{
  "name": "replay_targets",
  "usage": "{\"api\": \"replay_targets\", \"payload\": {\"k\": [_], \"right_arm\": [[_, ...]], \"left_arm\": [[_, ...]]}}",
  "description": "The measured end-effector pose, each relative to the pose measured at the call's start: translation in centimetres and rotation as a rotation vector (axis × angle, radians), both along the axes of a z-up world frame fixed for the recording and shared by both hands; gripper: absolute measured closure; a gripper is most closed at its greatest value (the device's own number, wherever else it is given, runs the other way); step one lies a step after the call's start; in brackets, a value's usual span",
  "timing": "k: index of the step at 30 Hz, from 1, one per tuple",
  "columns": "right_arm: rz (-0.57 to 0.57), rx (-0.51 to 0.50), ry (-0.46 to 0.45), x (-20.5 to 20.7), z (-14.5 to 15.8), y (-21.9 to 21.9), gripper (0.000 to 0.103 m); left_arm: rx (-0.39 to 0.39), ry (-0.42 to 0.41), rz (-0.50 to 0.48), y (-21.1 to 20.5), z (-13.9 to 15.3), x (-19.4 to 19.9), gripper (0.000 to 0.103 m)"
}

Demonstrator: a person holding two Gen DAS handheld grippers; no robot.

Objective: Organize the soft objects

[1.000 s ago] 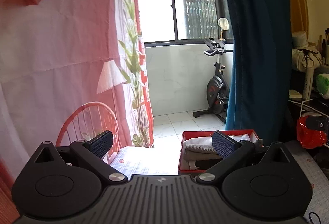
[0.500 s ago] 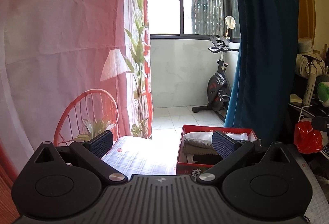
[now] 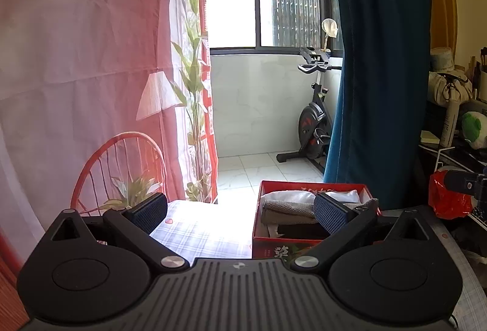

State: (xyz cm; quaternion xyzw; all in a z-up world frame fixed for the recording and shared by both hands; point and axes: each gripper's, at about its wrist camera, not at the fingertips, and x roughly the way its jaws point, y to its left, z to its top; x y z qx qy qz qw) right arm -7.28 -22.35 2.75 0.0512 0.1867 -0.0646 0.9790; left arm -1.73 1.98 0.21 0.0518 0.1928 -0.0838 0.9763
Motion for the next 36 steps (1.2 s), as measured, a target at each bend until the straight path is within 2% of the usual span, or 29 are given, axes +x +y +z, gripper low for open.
{"api": "replay_targets", "payload": {"k": [36], "right_arm": [[-0.007, 0.026, 0.027, 0.4, -1.3, 0.2, 0.000]], "left_arm": [[-0.010, 0.034, -0.029, -0.3, -0.8, 0.6, 0.000]]}}
